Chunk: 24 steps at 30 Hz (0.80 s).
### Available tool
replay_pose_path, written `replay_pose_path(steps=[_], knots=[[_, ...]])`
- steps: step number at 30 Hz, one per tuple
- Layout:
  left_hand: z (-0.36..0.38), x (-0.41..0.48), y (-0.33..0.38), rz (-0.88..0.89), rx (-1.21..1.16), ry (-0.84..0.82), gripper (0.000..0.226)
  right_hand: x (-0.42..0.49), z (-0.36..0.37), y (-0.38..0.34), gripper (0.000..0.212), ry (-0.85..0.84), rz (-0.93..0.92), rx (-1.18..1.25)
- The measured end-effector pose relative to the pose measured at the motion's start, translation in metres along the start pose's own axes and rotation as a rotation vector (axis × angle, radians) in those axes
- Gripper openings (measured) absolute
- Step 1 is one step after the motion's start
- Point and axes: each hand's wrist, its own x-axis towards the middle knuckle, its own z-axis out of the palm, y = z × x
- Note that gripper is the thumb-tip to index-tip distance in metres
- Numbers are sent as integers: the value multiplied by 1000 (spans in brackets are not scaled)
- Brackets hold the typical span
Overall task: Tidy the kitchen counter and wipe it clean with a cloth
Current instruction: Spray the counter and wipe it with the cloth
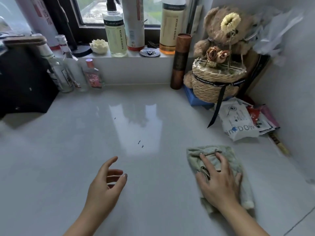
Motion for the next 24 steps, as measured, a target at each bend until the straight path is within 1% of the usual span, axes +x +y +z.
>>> replay_pose_path(steps=[2,7,13,15,17,19,21,22,23,24], knots=[[-3,2,-2,-11,-28,17,42,6,0,0,49,22,14,30],[-18,5,-4,-12,-78,45,38,20,3,-7,46,-52,132,-14],[-41,8,-20,-27,-102,72,40,5,13,-40,44,80,187,-19],[-46,11,-24,-28,-109,73,42,-6,18,-63,43,81,200,-3],[-50,15,-26,-31,-109,68,44,-15,24,-86,42,62,146,-15],[-53,19,-29,-19,-103,55,45,-15,28,-101,39,72,52,82],[-58,23,-30,11,-91,54,44,-2,21,-107,36,128,-7,327],[-61,25,-31,26,-82,61,44,12,14,-108,36,160,-3,424],[-65,26,-33,37,-73,69,44,30,7,-108,37,168,33,451],[-70,26,-35,42,-66,77,45,50,2,-109,38,141,92,412]])
